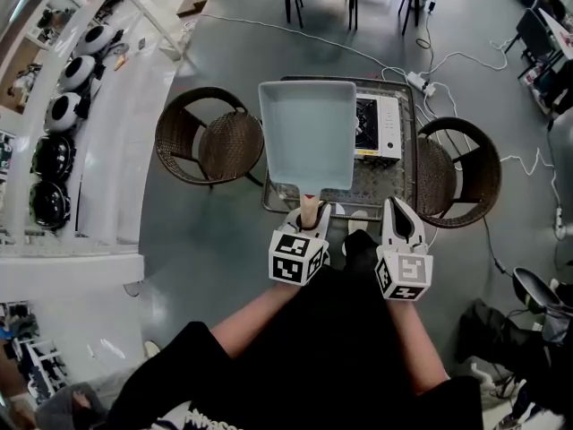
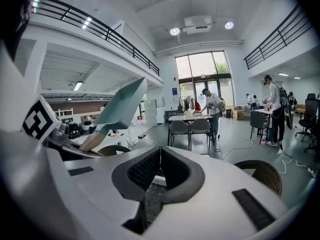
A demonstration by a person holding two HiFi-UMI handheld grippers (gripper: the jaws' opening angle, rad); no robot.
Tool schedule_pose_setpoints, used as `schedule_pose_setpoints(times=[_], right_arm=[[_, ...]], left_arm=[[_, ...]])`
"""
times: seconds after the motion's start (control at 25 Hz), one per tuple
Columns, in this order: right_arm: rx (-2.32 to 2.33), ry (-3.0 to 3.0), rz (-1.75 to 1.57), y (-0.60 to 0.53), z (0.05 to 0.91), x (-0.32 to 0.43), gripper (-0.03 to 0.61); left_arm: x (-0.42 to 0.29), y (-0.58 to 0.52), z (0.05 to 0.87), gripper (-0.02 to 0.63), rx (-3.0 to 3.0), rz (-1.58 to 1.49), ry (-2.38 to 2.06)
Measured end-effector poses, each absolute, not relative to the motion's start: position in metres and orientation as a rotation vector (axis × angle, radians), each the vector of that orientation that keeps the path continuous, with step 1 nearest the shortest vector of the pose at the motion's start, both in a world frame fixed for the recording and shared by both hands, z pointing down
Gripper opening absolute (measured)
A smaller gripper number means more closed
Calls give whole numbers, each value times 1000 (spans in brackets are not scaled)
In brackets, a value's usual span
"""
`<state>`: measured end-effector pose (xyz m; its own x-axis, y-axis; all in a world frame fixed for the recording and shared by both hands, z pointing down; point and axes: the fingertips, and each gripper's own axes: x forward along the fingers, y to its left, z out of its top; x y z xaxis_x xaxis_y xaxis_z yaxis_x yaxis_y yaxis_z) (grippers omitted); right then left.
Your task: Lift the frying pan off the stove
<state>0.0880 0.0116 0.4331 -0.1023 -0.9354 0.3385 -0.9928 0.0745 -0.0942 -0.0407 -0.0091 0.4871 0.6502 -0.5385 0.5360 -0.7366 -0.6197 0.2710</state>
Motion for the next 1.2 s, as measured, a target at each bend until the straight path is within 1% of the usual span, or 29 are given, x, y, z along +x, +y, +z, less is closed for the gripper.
schedule_pose_setpoints(times=[0.48,0.8,1.2], right_arm=[[2013,-2108,392,16,420,87,31],[2009,-2140,371,8,413,79,29],[1960,-2170,388,-3,421,63,31]], left_arm=[[-62,-10,457,15,2494,506,-1056],[-79,-18,451,15,2481,505,-1094],[-81,-24,457,15,2468,531,-1094]])
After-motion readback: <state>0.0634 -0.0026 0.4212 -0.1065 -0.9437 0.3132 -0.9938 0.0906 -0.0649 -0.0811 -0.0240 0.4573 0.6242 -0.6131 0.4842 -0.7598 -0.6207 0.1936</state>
